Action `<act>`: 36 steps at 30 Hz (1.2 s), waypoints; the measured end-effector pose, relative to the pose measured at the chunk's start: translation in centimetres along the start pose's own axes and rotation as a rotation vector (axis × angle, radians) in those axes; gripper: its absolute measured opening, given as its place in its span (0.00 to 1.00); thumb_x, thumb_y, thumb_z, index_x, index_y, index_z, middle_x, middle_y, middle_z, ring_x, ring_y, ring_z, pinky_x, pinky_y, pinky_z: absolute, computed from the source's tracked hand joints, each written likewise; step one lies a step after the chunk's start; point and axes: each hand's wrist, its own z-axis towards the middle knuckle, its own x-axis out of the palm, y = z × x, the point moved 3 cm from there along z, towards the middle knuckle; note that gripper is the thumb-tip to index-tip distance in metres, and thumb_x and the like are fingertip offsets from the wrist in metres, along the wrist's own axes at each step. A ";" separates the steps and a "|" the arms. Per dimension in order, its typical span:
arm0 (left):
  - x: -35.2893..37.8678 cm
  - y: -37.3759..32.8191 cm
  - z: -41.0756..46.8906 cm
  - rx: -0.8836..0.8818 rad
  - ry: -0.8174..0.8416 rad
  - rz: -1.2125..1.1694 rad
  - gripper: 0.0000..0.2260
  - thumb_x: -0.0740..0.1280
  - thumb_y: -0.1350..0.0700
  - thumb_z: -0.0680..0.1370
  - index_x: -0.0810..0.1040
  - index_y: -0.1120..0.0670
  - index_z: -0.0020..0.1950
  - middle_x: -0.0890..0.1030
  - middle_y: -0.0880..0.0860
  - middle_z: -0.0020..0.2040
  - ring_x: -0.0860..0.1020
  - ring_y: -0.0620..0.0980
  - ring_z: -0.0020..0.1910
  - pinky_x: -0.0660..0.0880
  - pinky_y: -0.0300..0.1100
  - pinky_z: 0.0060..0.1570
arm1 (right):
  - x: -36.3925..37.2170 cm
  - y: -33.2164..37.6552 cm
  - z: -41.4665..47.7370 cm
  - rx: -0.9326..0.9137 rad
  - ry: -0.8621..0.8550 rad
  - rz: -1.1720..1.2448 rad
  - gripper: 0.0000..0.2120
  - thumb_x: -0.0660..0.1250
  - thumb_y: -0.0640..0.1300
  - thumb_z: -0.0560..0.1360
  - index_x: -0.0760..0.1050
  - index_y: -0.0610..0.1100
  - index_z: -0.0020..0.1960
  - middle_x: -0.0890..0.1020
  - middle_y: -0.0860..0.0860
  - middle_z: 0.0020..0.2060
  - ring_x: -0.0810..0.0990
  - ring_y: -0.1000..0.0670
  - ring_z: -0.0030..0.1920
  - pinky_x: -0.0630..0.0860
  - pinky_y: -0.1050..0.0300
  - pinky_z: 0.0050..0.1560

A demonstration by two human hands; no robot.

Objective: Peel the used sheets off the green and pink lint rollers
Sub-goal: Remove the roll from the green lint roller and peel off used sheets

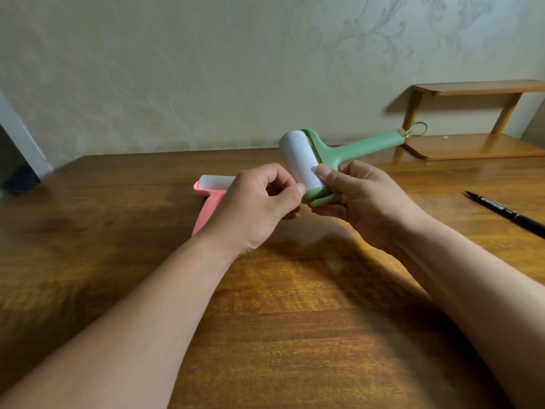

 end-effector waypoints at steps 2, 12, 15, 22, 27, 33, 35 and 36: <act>-0.1 0.0 0.0 0.008 -0.009 0.015 0.07 0.73 0.55 0.85 0.86 0.47 0.48 0.87 0.49 0.44 0.88 0.51 0.48 0.88 0.61 0.56 | 0.0 -0.1 0.0 -0.002 0.007 0.003 0.13 0.75 0.45 0.81 0.76 0.38 0.56 0.87 0.44 0.39 0.90 0.46 0.40 0.87 0.53 0.43; -0.2 -0.6 -0.1 0.007 0.004 0.058 0.06 0.74 0.50 0.85 0.85 0.48 0.49 0.87 0.48 0.44 0.88 0.51 0.49 0.87 0.61 0.56 | -0.2 -0.1 0.2 -0.004 0.017 -0.004 0.23 0.77 0.50 0.73 0.76 0.37 0.59 0.85 0.41 0.44 0.89 0.46 0.42 0.86 0.52 0.45; -0.4 -0.8 0.0 0.007 0.023 0.119 0.06 0.74 0.49 0.85 0.86 0.47 0.48 0.87 0.47 0.44 0.87 0.51 0.49 0.86 0.59 0.56 | -0.4 -0.2 0.3 0.010 0.020 -0.020 0.24 0.77 0.50 0.73 0.76 0.36 0.61 0.85 0.40 0.46 0.89 0.46 0.43 0.86 0.53 0.44; -0.4 -0.8 0.0 -0.026 0.058 0.140 0.06 0.74 0.49 0.85 0.87 0.48 0.50 0.88 0.45 0.45 0.88 0.45 0.47 0.88 0.49 0.54 | -0.5 -0.3 0.2 0.050 0.027 -0.030 0.14 0.74 0.46 0.81 0.76 0.37 0.58 0.85 0.40 0.44 0.89 0.47 0.41 0.86 0.56 0.41; -0.4 -0.7 0.0 -0.049 0.083 0.075 0.05 0.74 0.54 0.85 0.87 0.52 0.51 0.88 0.49 0.45 0.89 0.48 0.48 0.89 0.47 0.52 | -0.5 -0.4 0.2 0.034 0.005 -0.052 0.10 0.73 0.44 0.82 0.77 0.38 0.55 0.86 0.42 0.41 0.89 0.48 0.39 0.86 0.57 0.40; -0.3 -0.8 0.0 -0.033 0.082 0.140 0.06 0.73 0.52 0.86 0.87 0.50 0.50 0.88 0.46 0.44 0.89 0.46 0.46 0.87 0.42 0.49 | -0.5 -0.6 0.4 0.040 -0.013 -0.067 0.12 0.76 0.46 0.80 0.77 0.39 0.54 0.88 0.44 0.39 0.90 0.46 0.41 0.86 0.56 0.41; -0.3 -0.7 0.0 -0.028 0.075 0.171 0.07 0.73 0.51 0.86 0.86 0.48 0.49 0.87 0.45 0.44 0.88 0.45 0.46 0.89 0.47 0.51 | -0.5 -0.6 0.4 0.036 -0.025 -0.072 0.13 0.76 0.46 0.80 0.77 0.39 0.55 0.89 0.45 0.38 0.91 0.46 0.42 0.86 0.56 0.41; -0.2 -0.7 -0.1 -0.028 0.071 0.185 0.07 0.72 0.51 0.86 0.86 0.47 0.48 0.87 0.45 0.44 0.88 0.46 0.46 0.89 0.51 0.53 | -0.5 -0.6 0.4 0.034 -0.032 -0.073 0.13 0.77 0.46 0.80 0.77 0.39 0.56 0.89 0.45 0.38 0.91 0.46 0.41 0.86 0.56 0.41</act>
